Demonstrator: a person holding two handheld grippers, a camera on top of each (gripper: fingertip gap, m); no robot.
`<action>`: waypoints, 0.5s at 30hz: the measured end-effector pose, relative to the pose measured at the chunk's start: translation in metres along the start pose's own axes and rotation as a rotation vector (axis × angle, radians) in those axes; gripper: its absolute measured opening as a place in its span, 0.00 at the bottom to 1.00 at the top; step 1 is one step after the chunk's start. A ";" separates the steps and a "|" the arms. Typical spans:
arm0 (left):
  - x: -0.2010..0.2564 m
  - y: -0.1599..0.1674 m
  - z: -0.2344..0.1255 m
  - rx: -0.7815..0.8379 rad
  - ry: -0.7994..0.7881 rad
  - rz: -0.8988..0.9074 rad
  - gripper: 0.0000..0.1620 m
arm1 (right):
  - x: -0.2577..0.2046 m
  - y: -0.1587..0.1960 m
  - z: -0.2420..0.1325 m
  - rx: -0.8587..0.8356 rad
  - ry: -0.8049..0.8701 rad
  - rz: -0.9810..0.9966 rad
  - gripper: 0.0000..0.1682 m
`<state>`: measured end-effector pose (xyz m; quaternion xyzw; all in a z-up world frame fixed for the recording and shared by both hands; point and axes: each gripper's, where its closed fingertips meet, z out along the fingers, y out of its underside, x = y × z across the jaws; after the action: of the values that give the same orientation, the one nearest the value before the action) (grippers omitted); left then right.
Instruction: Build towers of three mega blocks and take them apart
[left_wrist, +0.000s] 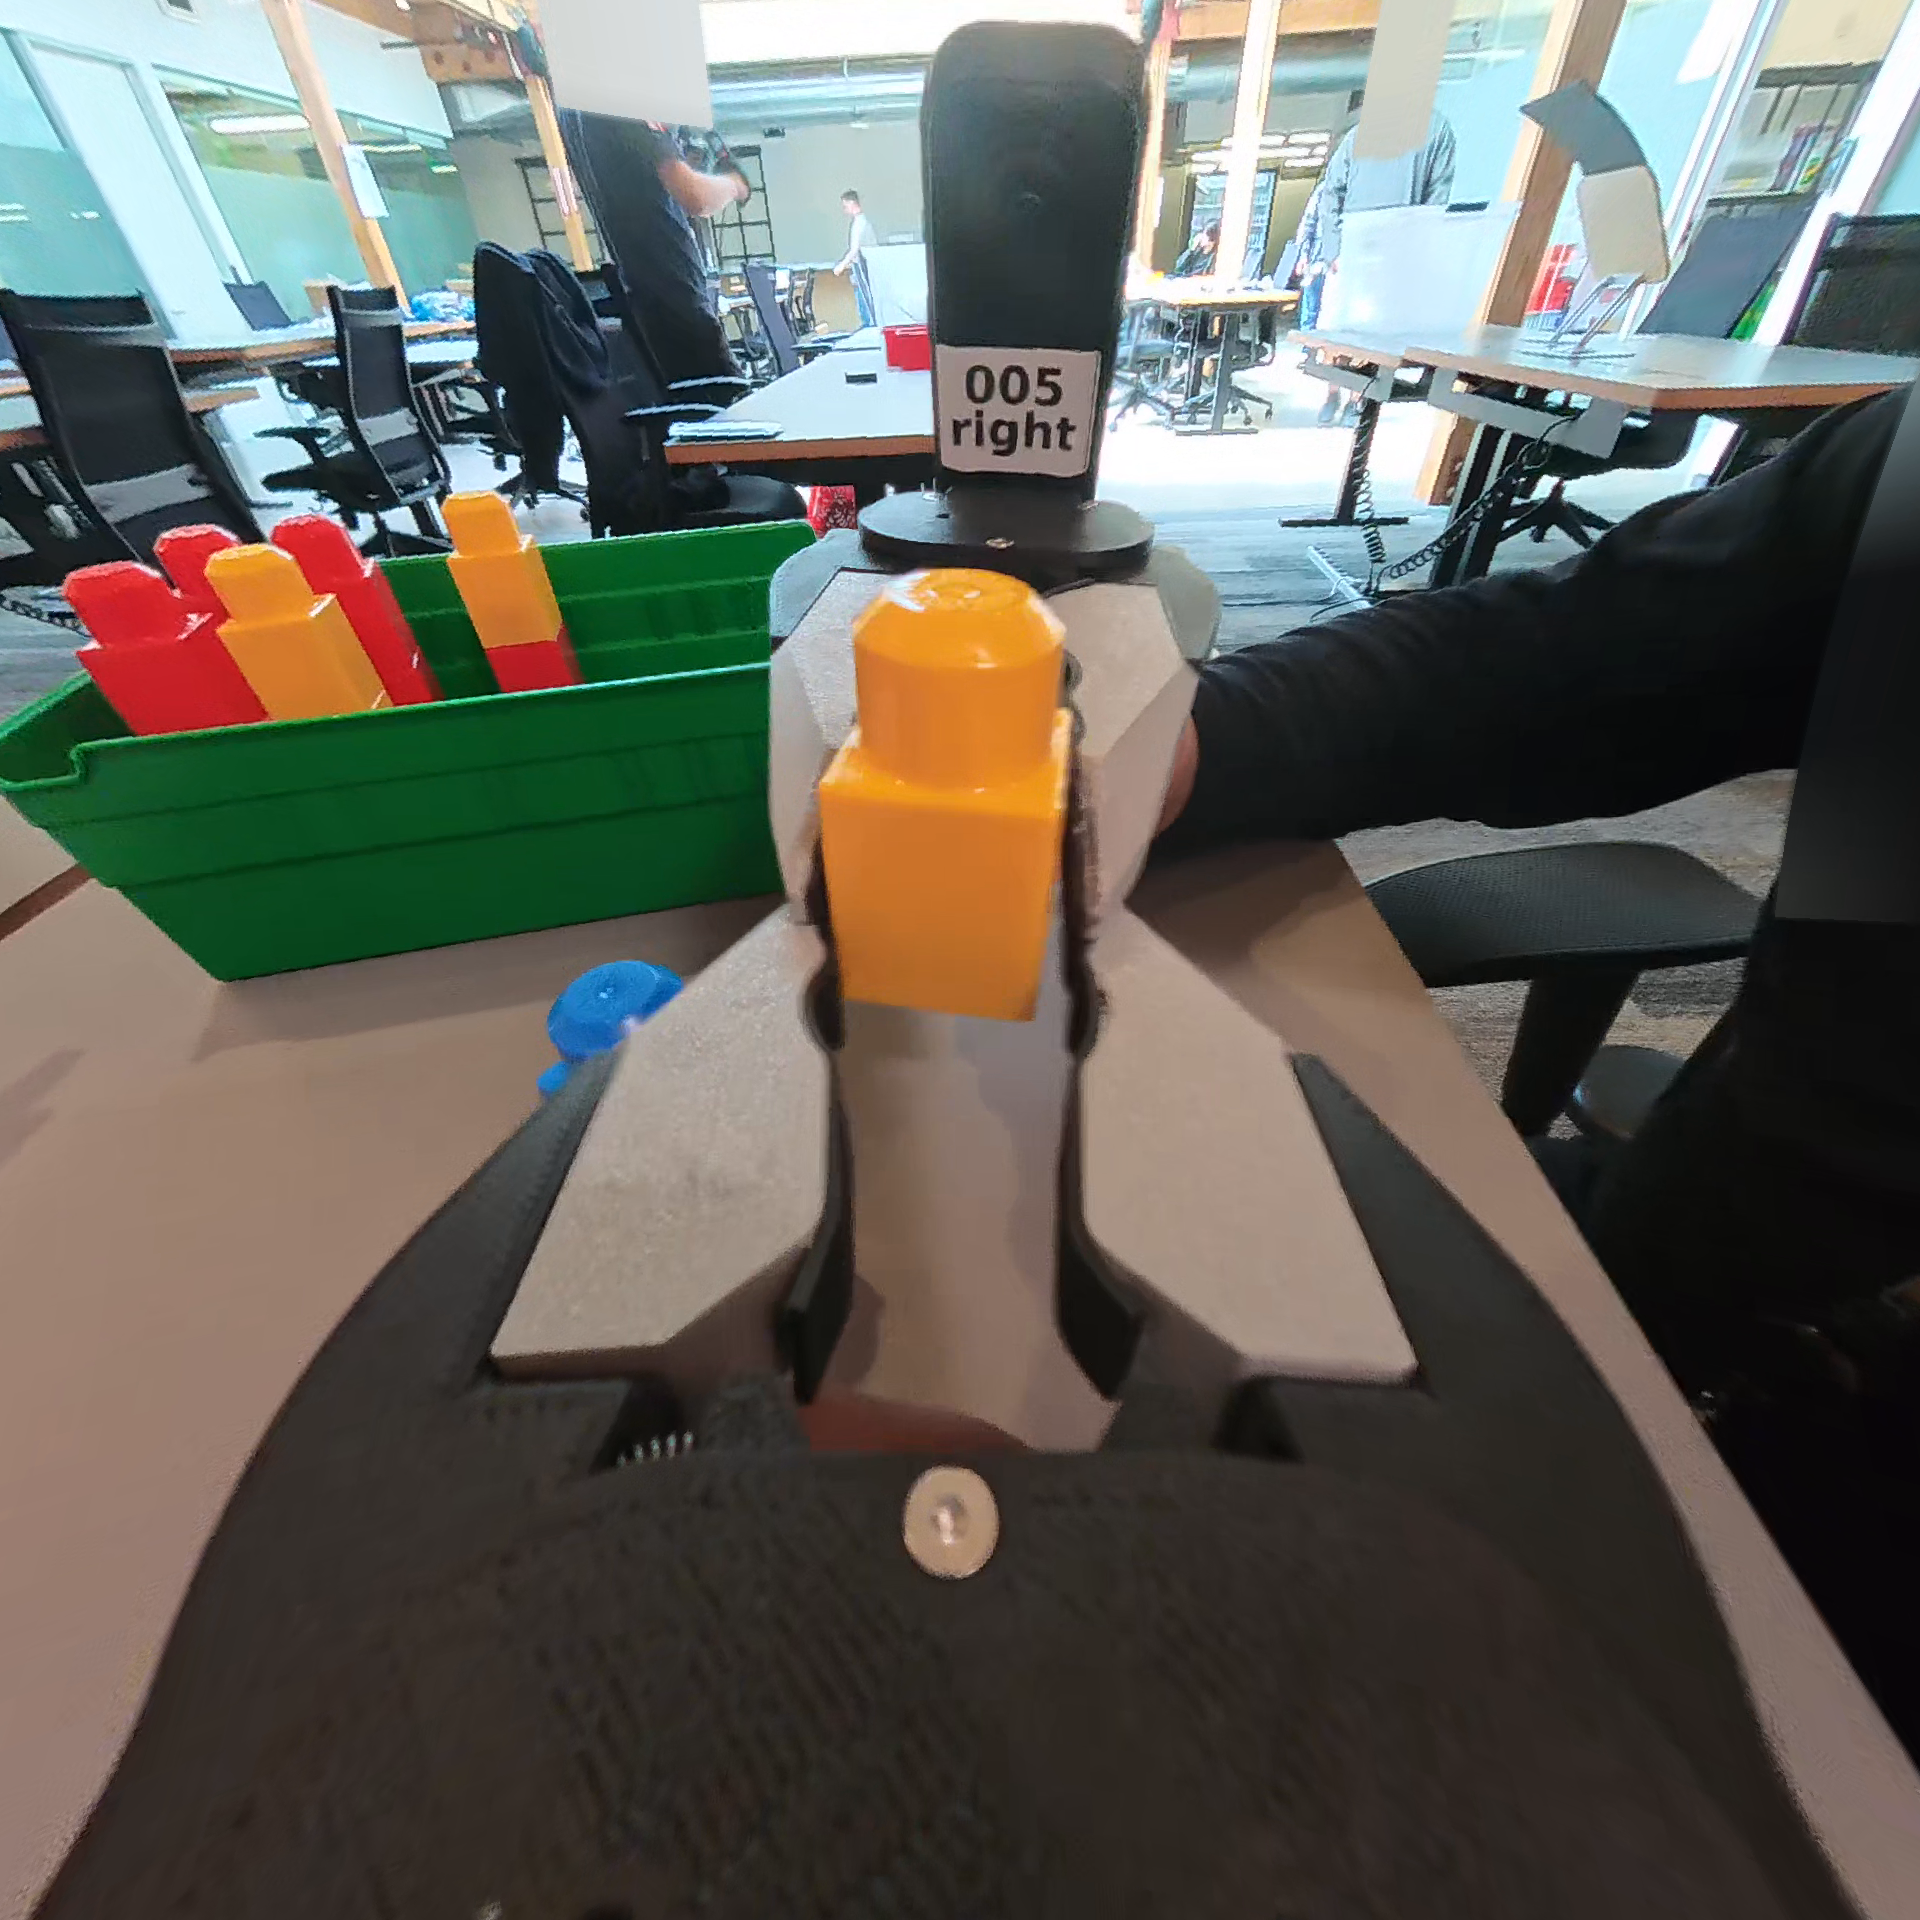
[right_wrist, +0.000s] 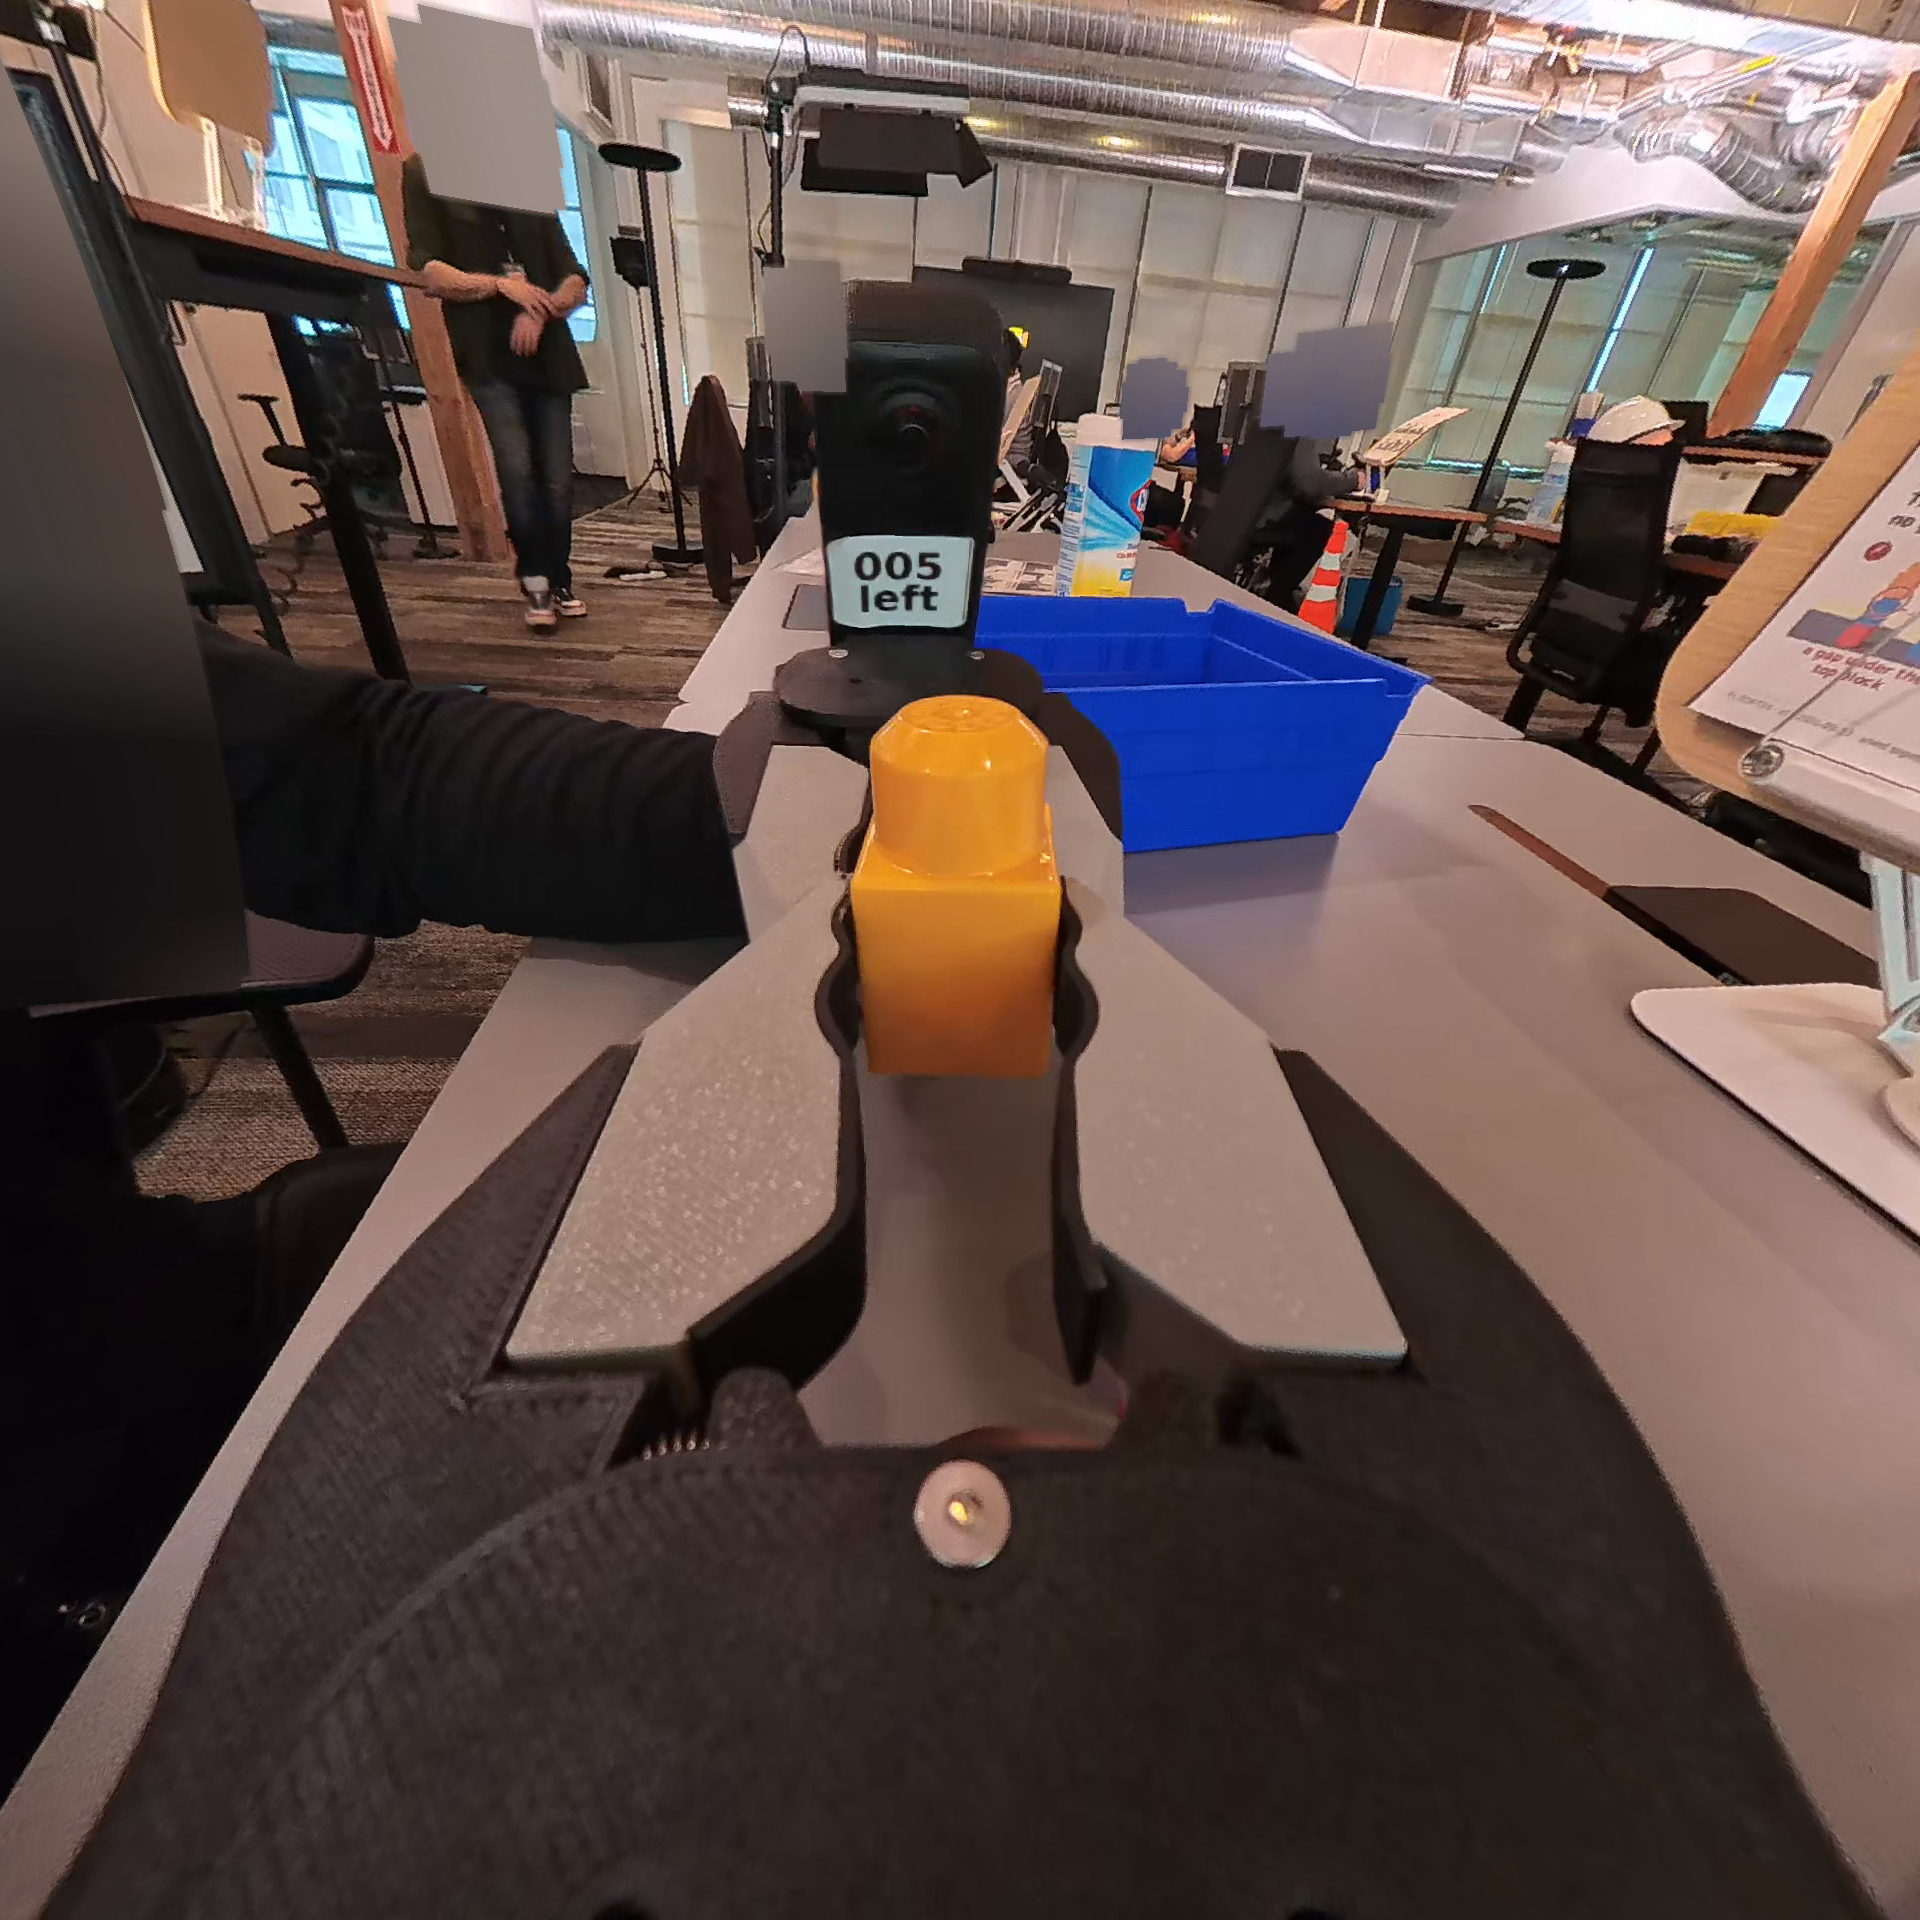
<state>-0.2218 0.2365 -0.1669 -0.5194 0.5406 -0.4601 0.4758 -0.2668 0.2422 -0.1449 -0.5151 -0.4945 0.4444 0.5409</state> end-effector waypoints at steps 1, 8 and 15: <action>0.000 0.001 0.000 -0.004 0.002 0.007 0.22 | -0.002 0.000 0.000 -0.002 -0.019 0.008 0.19; -0.003 0.008 -0.002 -0.052 0.000 0.013 0.21 | 0.001 -0.005 -0.006 0.016 -0.012 0.016 0.20; -0.005 0.015 -0.004 -0.095 -0.015 0.030 0.21 | 0.003 -0.003 -0.009 -0.021 -0.005 -0.007 0.19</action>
<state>-0.2272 0.2423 -0.1812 -0.5368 0.5660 -0.4227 0.4613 -0.2577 0.2440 -0.1416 -0.5178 -0.5022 0.4387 0.5359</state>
